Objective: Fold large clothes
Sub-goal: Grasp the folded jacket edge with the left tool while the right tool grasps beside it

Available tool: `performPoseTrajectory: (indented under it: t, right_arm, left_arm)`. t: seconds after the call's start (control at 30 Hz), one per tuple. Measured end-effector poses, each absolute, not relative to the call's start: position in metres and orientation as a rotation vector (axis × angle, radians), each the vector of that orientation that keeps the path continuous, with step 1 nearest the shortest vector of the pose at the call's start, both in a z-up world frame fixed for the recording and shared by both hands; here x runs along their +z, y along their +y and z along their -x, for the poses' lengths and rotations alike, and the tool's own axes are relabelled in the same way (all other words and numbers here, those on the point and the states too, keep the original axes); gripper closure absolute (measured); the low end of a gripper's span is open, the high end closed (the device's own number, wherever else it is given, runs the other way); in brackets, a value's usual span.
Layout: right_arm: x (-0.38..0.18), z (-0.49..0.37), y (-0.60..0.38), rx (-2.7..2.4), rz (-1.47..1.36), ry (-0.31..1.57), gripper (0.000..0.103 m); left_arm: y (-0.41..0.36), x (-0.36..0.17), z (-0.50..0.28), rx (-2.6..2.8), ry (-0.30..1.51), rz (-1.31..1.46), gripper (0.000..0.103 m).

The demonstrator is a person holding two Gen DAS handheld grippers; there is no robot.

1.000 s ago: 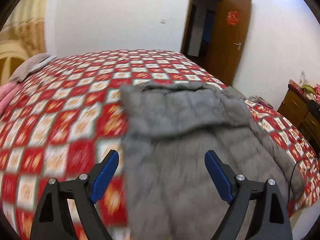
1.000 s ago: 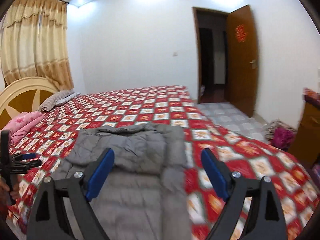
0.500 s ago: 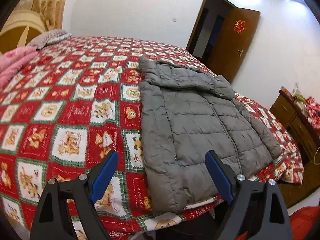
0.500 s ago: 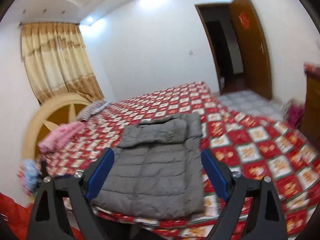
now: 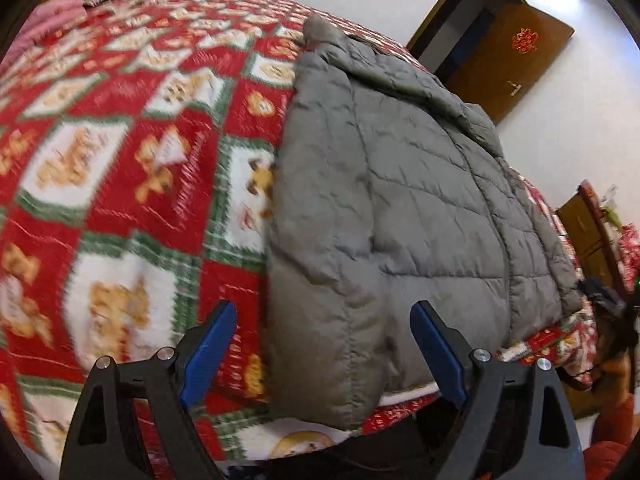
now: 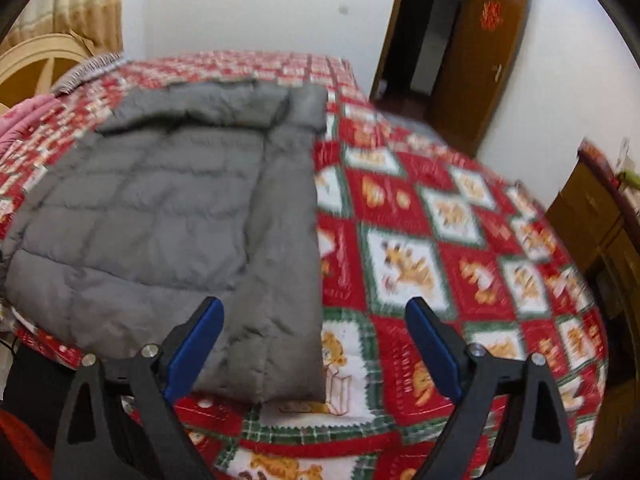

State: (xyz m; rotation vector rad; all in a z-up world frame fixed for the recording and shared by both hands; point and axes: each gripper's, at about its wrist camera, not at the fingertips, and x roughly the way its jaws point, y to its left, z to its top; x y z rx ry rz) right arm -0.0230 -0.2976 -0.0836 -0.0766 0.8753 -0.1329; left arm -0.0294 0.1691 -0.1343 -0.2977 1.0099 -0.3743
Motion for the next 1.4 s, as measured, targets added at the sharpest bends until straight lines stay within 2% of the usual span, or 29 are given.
performPoseTrajectory:
  t: [0.13,0.27,0.33,0.4,0.43,0.47,0.5,0.53,0.57,0.6,0.63,0.83,1.17,1.3,1.4]
  right_arm:
    - [-0.103,0.031,-0.301,-0.089,0.008,0.955,0.032]
    - [-0.107,0.04,-0.29,-0.098,0.045,0.947,0.035]
    - [-0.105,0.042,-0.285,-0.071,0.05,0.95,0.053]
    - [-0.102,0.043,-0.28,-0.048,0.069,0.955,0.064]
    - [-0.102,0.042,-0.278,-0.055,0.08,0.959,0.064]
    - [-0.102,0.04,-0.279,-0.058,0.074,0.958,0.064]
    - [-0.103,0.038,-0.281,-0.057,0.055,0.955,0.064]
    - [-0.102,0.037,-0.283,-0.057,0.03,0.947,0.066]
    - [-0.101,0.037,-0.284,-0.055,0.011,0.942,0.071]
    - [-0.099,0.038,-0.285,-0.04,-0.022,0.938,0.084]
    - [-0.095,0.042,-0.288,0.0,-0.091,0.932,0.087]
    - [-0.06,0.075,-0.296,0.139,-0.313,0.822,0.089]
    - [0.025,0.15,-0.315,0.277,-0.517,0.604,0.089]
    - [0.06,0.149,-0.335,0.333,-0.609,0.472,0.089]
    - [0.085,0.112,-0.341,0.362,-0.621,0.413,0.089]
  left_arm:
    - [0.159,-0.135,0.035,-0.418,0.986,0.268,0.015]
    - [0.152,-0.141,0.039,-0.459,0.988,0.268,0.015]
    - [0.151,-0.141,0.041,-0.463,0.981,0.26,0.016]
    - [0.148,-0.139,0.041,-0.483,0.977,0.262,0.036]
    - [0.147,-0.141,0.039,-0.496,0.989,0.275,0.057]
    - [0.145,-0.146,0.035,-0.5,1.013,0.294,0.067]
    - [0.145,-0.149,0.033,-0.496,1.022,0.306,0.068]
    - [0.145,-0.15,0.033,-0.492,1.02,0.315,0.073]
    - [0.146,-0.148,0.034,-0.497,1.011,0.323,0.078]
    - [0.147,-0.143,0.037,-0.508,0.998,0.329,0.08]
    - [0.15,-0.139,0.039,-0.515,0.981,0.335,0.082]
    - [0.173,-0.084,0.061,-0.635,0.812,0.448,0.085]
    - [0.224,0.011,0.12,-0.803,0.546,0.588,0.085]
    - [0.234,0.041,0.106,-0.779,0.494,0.637,0.085]
    - [0.231,0.066,0.07,-0.741,0.499,0.631,0.085]
